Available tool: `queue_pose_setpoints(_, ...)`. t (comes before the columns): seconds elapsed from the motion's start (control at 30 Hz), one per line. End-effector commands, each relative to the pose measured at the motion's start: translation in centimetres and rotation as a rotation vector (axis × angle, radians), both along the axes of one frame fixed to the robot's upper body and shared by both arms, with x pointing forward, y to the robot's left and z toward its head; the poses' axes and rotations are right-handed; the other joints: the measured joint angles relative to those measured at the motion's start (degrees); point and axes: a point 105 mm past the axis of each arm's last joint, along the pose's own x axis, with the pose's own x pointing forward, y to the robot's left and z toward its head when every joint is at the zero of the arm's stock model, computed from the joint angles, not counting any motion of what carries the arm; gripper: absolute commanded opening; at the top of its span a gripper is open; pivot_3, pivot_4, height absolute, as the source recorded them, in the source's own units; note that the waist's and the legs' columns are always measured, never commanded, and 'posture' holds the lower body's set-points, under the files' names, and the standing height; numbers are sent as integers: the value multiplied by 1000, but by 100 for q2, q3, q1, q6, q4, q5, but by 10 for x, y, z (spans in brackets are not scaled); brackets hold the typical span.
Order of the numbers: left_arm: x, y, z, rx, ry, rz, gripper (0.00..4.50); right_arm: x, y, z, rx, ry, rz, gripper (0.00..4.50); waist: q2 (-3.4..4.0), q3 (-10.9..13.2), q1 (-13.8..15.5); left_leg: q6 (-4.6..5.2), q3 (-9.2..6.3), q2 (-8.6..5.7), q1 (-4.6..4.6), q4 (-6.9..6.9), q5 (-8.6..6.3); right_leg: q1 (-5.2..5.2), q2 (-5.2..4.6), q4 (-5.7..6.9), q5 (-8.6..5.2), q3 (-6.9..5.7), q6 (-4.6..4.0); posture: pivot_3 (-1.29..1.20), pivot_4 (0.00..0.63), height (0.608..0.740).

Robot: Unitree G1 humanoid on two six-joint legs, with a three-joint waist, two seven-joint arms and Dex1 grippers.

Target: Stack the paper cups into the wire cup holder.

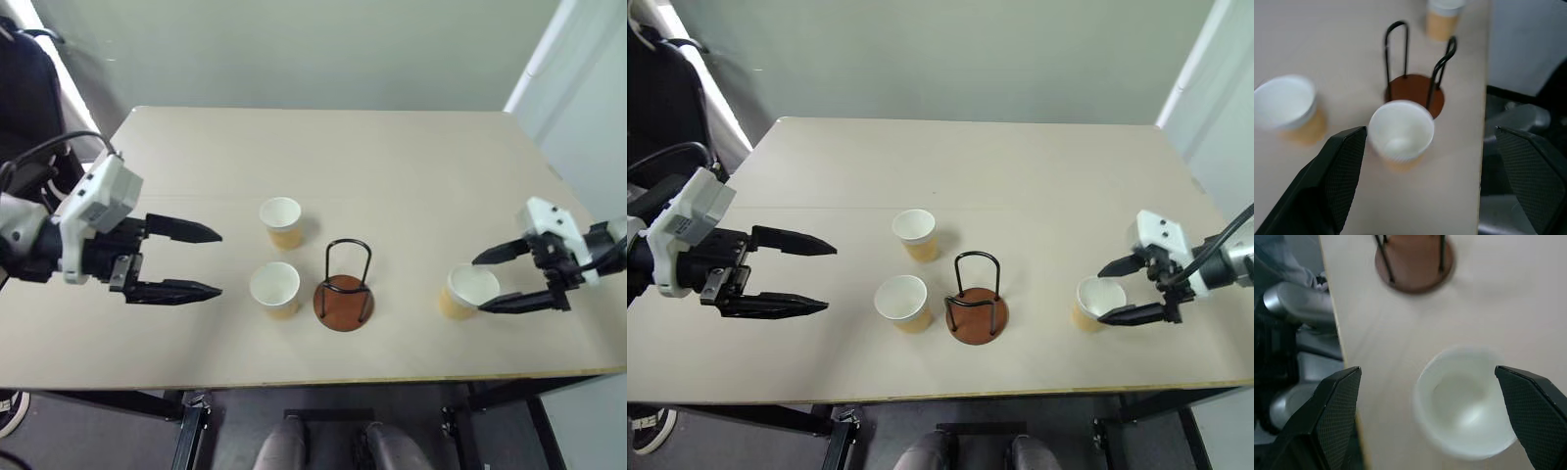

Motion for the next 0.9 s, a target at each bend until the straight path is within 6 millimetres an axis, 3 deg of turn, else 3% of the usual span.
queue_pose_setpoints(0.03,5,0,7,13,-41,-6,4500,1,-1,14,-50,-97,-16,4433,0,0,-40,-2,0,1,13,-6,6,8,2,2,0,1,1,0,150,740)
queue_pose_setpoints(0.17,7,-2,8,8,-43,-18,4500,1,-3,6,-90,-90,-18,4433,2,1,-40,6,-4,6,61,-12,10,52,8,0,-7,2,10,0,150,740)
queue_pose_setpoints(0.33,2,-5,11,-6,-40,-32,4500,2,3,-11,-134,-72,18,4433,1,1,-27,26,-6,5,51,-6,4,57,7,-22,-7,3,18,0,150,740)
queue_pose_setpoints(0.67,-3,1,12,-13,-41,3,4500,8,5,-29,-183,-46,48,4433,1,1,-26,37,-5,5,47,-5,-3,57,8,-27,-8,3,24,0,150,740)
queue_pose_setpoints(0.77,-4,1,12,-15,-41,9,4500,10,6,-34,-201,-46,58,3851,1,1,-27,37,-5,5,47,0,-2,59,8,-26,-6,3,25,0,150,740)
queue_pose_setpoints(0.9,0,5,13,-20,-55,42,4500,5,12,-43,-220,-21,120,2426,1,1,-27,39,-5,5,50,2,-1,61,8,-24,-5,3,26,0,150,740)
